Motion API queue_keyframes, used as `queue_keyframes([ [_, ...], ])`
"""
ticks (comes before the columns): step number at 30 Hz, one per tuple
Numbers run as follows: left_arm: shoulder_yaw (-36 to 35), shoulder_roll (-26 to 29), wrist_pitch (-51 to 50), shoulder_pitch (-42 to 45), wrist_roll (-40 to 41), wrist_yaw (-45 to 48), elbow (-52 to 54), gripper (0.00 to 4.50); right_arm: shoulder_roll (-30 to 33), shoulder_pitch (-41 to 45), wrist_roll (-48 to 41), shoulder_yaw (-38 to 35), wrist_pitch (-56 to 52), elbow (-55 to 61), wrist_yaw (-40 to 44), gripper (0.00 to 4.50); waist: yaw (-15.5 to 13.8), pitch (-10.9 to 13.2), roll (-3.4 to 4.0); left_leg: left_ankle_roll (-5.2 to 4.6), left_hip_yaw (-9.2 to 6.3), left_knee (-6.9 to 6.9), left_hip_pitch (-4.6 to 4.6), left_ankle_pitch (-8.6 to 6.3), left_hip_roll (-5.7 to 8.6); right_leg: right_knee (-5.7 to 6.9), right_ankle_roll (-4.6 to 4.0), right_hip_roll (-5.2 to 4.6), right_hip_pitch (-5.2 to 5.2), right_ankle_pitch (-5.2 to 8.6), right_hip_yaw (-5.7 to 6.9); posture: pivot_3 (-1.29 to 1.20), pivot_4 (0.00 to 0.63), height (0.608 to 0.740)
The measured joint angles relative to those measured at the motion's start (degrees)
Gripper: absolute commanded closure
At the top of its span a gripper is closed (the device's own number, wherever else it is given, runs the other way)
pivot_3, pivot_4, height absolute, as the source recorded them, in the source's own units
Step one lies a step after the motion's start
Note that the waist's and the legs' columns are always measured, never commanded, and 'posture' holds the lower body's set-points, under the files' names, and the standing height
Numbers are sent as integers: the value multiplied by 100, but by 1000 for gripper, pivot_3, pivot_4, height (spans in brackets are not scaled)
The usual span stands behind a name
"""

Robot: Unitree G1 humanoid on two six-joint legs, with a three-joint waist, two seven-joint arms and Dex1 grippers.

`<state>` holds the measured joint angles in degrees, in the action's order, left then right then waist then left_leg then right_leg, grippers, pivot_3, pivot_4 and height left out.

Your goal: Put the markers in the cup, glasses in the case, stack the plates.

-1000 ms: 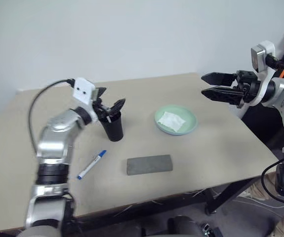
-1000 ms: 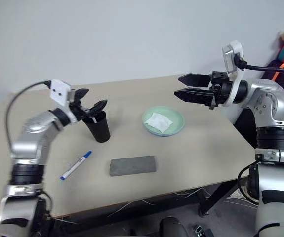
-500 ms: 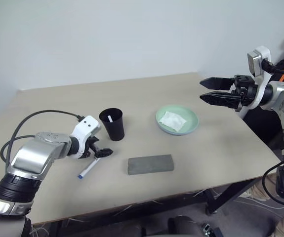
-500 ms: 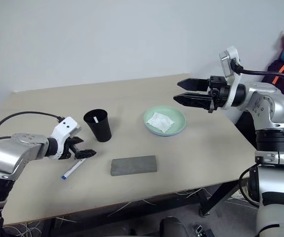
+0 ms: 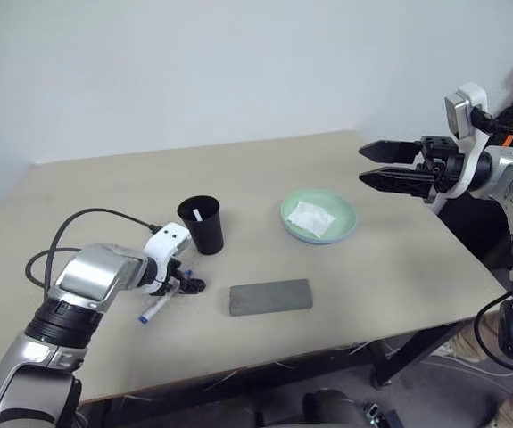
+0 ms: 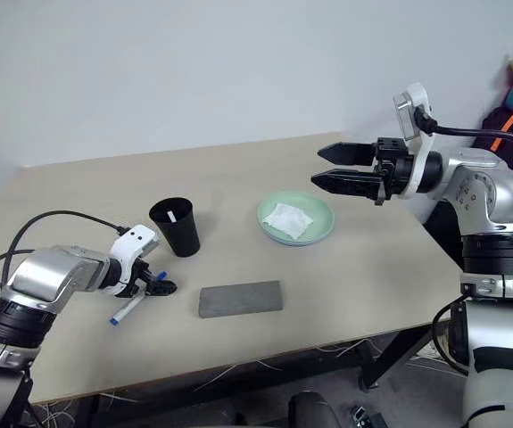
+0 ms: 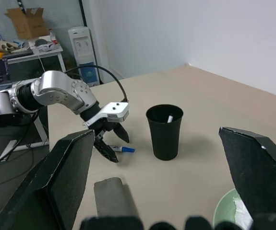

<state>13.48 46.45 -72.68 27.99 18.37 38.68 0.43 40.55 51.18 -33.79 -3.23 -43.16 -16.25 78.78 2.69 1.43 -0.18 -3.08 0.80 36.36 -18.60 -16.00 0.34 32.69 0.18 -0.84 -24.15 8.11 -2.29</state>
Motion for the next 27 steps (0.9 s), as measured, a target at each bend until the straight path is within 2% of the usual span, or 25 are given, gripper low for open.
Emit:
queue_keyframes([
  [5, 98, -46, -43, 26, -17, -78, -135, 40, 0, -10, -1, 0, -37, 58, -12, 0, 0, 0, -1, 0, 1, 1, -1, 0, 0, 0, 1, -3, 0, 0, -3, 0, 0, 735],
  [8, 117, -46, -41, 43, -36, -86, -187, 980, 0, -12, -3, 0, -46, 133, -17, 0, 1, 0, -1, 0, 1, 0, 0, 0, 0, 0, 1, -3, 0, 0, -4, 0, 0, 735],
  [9, 127, -46, -32, 44, -57, -101, -200, 1171, 0, -14, -4, 0, -51, 139, -20, 0, 1, 0, -1, 0, 1, 0, 0, 0, 0, 0, 1, -3, 0, 0, -3, 0, 0, 735],
  [13, 167, -45, 82, 46, -168, -115, -279, 2636, 0, -27, -5, 0, -92, 155, -53, 0, 0, -1, 1, 0, 2, 0, 2, 0, 1, 1, 0, -2, 2, 0, -4, 0, 0, 735],
  [17, 182, -45, 152, 45, -217, -115, -346, 3909, 0, -35, -8, 0, -112, 200, -72, 0, 1, -2, 2, 0, 1, 0, 5, 0, 1, 3, 0, -2, 3, 0, -3, 0, 0, 735],
  [19, 187, -42, 175, 45, -246, -114, -363, 4413, 0, -37, -12, 0, -116, 213, -75, 0, 1, -2, 2, -1, 2, 0, 6, 0, 1, 3, 0, -2, 4, 0, -3, 0, 0, 735],
  [27, 247, -25, 620, -94, -418, -51, -291, 4413, 0, -38, -45, 0, -125, 214, -113, 0, -2, -4, 6, -2, -1, 1, 8, 1, 0, 5, 0, -2, 7, 0, -1, 0, 0, 735],
])
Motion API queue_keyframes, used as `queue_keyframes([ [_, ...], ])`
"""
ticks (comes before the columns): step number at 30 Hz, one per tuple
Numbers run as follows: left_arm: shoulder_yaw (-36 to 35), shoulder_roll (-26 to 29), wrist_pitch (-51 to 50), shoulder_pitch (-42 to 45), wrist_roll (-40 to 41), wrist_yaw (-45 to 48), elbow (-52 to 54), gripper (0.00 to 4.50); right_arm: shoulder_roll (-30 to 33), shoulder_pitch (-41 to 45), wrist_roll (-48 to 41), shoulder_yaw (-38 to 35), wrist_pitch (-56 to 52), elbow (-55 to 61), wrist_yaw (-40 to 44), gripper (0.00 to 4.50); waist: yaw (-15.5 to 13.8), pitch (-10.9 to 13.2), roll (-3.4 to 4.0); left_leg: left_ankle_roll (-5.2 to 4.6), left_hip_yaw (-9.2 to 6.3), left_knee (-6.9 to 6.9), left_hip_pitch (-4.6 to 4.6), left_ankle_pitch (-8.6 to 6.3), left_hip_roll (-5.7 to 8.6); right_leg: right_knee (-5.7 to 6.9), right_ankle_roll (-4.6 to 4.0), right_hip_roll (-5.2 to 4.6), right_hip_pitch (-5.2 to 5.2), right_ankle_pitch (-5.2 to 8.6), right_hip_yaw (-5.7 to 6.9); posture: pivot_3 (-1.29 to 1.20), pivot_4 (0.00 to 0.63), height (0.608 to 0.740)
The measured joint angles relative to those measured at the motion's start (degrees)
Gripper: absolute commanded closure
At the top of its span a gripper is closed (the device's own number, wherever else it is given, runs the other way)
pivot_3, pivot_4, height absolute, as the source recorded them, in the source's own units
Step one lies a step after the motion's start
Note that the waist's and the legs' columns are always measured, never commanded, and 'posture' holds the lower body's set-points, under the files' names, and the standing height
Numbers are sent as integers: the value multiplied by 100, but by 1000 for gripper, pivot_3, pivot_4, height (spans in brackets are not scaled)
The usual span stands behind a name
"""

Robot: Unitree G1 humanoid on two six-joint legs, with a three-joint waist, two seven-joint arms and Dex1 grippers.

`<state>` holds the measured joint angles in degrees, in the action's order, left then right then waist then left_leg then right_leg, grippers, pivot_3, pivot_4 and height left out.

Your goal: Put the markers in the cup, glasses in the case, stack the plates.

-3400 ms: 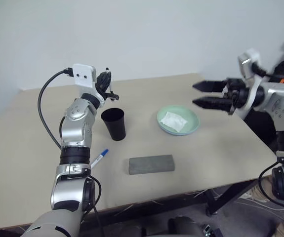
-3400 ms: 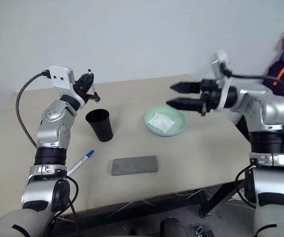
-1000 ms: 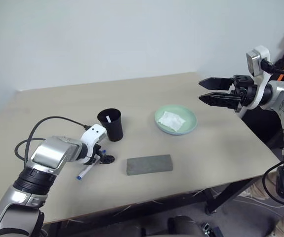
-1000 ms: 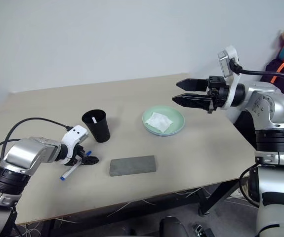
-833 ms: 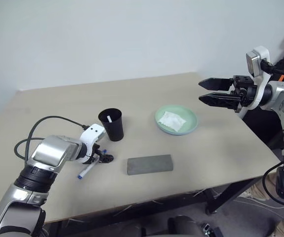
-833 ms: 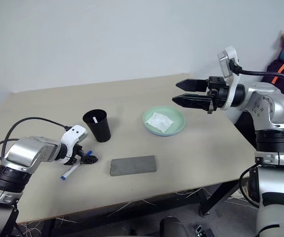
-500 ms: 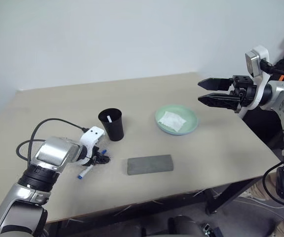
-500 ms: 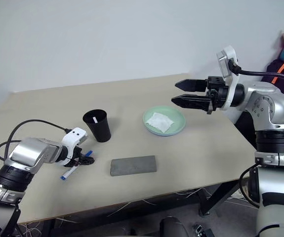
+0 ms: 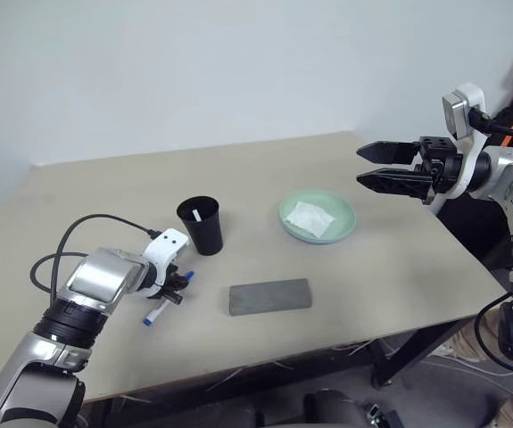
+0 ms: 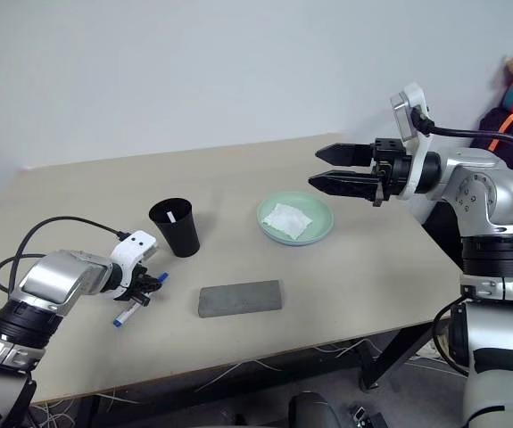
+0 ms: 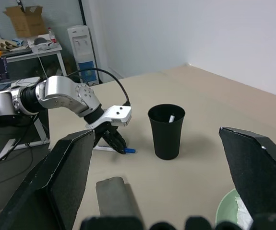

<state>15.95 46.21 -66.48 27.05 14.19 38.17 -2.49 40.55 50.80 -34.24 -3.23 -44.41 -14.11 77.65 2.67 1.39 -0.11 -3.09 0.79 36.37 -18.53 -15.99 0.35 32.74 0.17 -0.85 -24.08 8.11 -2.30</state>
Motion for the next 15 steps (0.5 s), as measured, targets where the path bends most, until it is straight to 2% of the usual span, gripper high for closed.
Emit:
queue_keyframes([
  [3, -57, -23, 346, -178, 1, 76, 173, 4413, -1, 0, -2, 1, -2, 1, -3, 0, -7, 0, 0, -3, 0, 2, -6, 2, -6, 0, 0, -3, -4, 0, -1, 0, 0, 735],
  [7, -409, -289, 977, -554, 532, 574, 1303, 4413, -6, -1, -3, 2, -6, 7, -8, 0, -13, 1, -1, -3, 4, 16, -20, 2, -16, -4, 0, -12, -4, 0, -3, 0, 0, 735],
  [12, -1300, -1161, 870, -373, 1714, 764, 2196, 4413, -26, -2, -4, 4, -17, 14, -22, 0, -5, 1, -2, -5, 7, 15, -23, 1, -6, -13, 5, -12, 0, -2, -13, 0, 0, 735],
  [15, -1575, -1698, 1234, -92, 1835, 523, 2170, 4413, -32, -5, -5, 5, -20, 20, -39, 0, -10, 1, -2, -5, 1, 16, -10, 2, 9, -11, 4, -3, 16, -1, -7, 0, 0, 735],
])
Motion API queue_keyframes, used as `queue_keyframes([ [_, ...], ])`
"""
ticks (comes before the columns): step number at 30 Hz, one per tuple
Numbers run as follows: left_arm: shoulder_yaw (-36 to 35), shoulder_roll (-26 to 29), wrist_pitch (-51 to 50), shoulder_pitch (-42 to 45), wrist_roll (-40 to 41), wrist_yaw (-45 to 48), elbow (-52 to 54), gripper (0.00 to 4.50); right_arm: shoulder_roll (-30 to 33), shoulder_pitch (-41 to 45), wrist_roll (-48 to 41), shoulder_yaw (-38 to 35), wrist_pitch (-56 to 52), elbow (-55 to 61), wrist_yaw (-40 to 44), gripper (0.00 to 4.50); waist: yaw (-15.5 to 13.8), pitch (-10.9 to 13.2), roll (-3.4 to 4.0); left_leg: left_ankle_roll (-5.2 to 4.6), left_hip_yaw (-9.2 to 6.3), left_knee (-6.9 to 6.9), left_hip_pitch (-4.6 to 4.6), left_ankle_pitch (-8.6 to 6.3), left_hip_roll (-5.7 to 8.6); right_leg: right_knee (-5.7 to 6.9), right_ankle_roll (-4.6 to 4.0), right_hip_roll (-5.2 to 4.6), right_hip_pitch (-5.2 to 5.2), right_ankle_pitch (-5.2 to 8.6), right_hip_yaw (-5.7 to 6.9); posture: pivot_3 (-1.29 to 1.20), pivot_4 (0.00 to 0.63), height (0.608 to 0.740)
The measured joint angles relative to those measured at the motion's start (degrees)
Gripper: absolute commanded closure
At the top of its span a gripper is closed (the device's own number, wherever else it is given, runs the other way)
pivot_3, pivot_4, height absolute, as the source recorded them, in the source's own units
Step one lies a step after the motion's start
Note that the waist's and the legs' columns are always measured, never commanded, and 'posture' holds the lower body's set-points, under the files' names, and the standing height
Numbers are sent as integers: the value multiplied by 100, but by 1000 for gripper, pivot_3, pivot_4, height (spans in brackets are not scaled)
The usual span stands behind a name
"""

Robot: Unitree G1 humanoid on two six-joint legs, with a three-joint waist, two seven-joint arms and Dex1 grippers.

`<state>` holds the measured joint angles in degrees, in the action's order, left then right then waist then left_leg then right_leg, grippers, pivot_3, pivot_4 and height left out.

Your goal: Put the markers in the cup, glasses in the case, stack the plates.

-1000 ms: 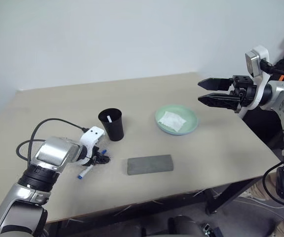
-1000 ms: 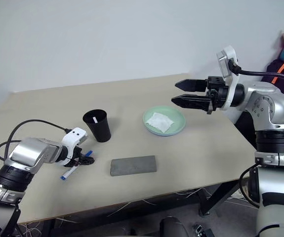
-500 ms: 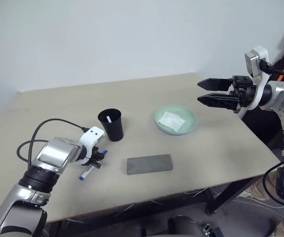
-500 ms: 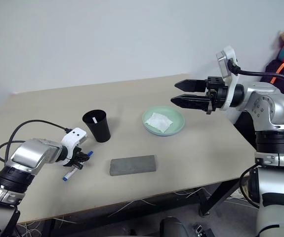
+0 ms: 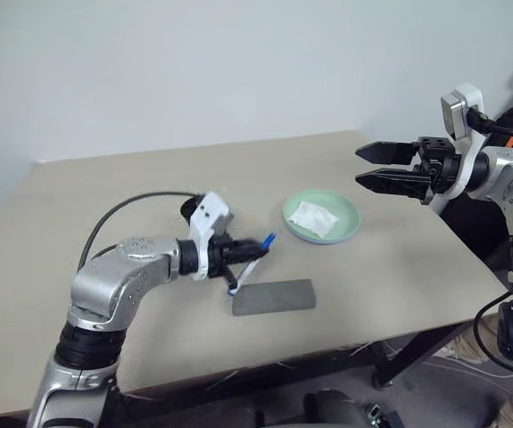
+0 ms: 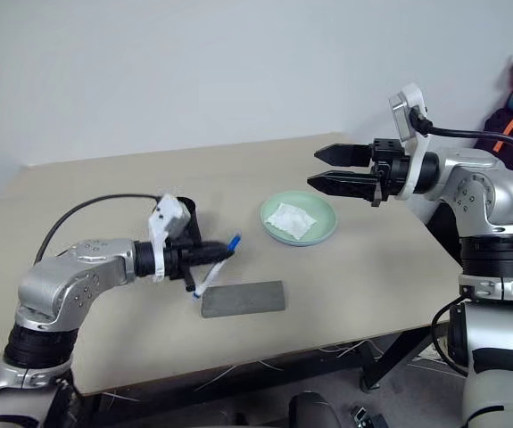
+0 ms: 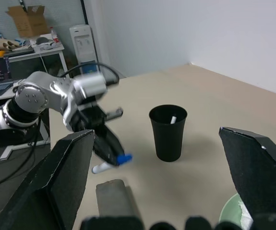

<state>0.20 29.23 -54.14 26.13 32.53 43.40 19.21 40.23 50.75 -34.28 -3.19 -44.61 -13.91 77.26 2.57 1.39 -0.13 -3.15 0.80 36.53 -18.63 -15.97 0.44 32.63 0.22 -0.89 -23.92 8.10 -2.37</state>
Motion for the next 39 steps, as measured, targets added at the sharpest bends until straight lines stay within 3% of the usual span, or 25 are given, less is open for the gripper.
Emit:
queue_keyframes([
  [6, -175, -877, 1369, 594, -715, -1186, -787, 4413, -8, 0, -2, 0, -2, 39, -21, 0, 11, 3, -2, 0, 0, 5, 12, 0, 2, -1, -2, 9, 29, 1, 4, 0, 0, 735],
  [12, -492, -999, 3188, 1240, -1741, -2305, -2143, 4413, -10, 0, -3, -1, -3, 89, -39, 0, 7, 0, 2, -1, 0, 8, 13, 1, 2, 3, 2, 12, 30, -1, 4, 0, 0, 735],
  [16, -602, -999, 3943, 1274, -2085, -2577, -2827, 4413, -13, -1, -3, -1, -4, 92, -78, 0, 2, 0, 3, 0, -2, 4, 4, 0, 4, 0, 8, 6, 27, -5, 2, 0, 0, 735],
  [21, -609, -943, 4259, 1273, -2177, -2544, -3307, 4413, -12, -93, -1, 0, -3, 108, -81, 0, -18, -1, 2, 0, -9, 5, 2, -1, 3, -5, 10, -2, 21, -6, 0, 0, 0, 735],
  [39, -565, -1052, 4889, 724, -2512, -2625, -3561, 4413, 102, -252, 64, 123, 66, 225, -74, 0, -68, -1, 1, 0, -4, 5, 2, -2, -1, -1, 9, 2, 24, -5, 3, 0, 0, 735],
])
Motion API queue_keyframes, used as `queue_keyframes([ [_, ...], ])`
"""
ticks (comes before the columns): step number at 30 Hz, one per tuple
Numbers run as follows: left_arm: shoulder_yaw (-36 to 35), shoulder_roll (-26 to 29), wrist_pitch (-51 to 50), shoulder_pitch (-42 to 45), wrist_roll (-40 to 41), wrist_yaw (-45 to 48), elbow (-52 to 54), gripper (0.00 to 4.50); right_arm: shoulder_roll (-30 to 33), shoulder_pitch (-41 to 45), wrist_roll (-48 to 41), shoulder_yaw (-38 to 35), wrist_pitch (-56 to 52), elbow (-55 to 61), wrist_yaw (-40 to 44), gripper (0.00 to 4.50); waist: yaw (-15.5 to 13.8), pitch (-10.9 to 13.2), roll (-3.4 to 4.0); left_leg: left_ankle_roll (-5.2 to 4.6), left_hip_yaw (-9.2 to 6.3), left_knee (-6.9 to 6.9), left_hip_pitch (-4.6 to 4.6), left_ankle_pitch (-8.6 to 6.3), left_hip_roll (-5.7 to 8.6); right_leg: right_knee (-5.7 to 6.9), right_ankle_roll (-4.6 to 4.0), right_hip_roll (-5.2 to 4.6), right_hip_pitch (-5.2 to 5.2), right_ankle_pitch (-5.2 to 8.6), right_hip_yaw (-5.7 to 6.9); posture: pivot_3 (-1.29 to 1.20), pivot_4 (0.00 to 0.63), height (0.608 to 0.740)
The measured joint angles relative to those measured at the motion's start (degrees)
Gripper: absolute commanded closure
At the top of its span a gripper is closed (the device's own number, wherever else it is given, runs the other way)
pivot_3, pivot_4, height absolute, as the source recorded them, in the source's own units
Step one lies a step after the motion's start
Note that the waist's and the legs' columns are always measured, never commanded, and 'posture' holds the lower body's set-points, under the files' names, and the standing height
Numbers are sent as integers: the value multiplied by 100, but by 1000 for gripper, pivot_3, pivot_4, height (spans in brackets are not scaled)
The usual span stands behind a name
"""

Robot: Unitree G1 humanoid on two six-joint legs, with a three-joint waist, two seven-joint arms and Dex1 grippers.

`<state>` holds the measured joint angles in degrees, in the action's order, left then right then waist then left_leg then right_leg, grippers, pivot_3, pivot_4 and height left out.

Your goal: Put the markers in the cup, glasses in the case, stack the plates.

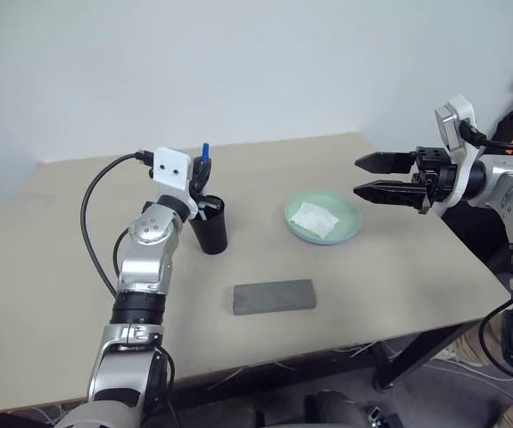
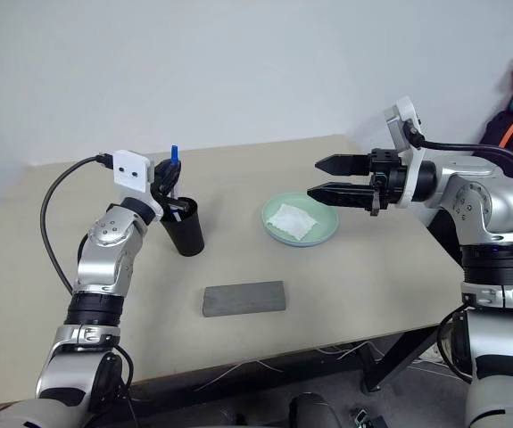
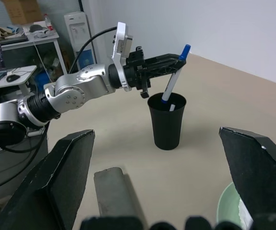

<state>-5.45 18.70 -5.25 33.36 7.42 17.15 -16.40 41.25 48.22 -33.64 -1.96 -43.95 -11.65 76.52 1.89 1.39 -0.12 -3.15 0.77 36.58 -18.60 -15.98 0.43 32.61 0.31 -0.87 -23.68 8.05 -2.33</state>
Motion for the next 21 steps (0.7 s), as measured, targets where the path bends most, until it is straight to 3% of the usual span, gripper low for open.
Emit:
queue_keyframes([
  [5, -2, -55, 158, -96, 3, 21, -148, 4413, 0, 0, -4, 2, 0, 8, 0, 0, 0, 0, 0, 0, -1, -1, 0, 0, 0, -1, 0, -1, 0, 0, 0, 0, 0, 735],
  [17, 16, -107, 272, -330, 13, 169, -268, 217, 0, 0, -9, 2, -1, 80, -1, 0, 0, 0, 0, 0, -1, -2, 0, 0, -2, -1, 0, -1, -1, 0, 1, 0, 0, 735],
  [18, 19, -112, 241, -353, 21, 207, -265, 31, 0, -1, -9, 2, -1, 80, -1, 0, 0, 0, 0, 0, -1, -1, 1, 0, -2, -1, 0, -1, -2, 0, 1, 0, 0, 735],
  [21, 35, -106, 101, -373, 41, 394, -187, 31, 0, -3, -9, 2, 0, 81, -1, 0, 0, 0, 0, 0, -1, -1, 1, 0, -2, -1, -1, -1, -3, 0, 2, 0, 0, 735],
])
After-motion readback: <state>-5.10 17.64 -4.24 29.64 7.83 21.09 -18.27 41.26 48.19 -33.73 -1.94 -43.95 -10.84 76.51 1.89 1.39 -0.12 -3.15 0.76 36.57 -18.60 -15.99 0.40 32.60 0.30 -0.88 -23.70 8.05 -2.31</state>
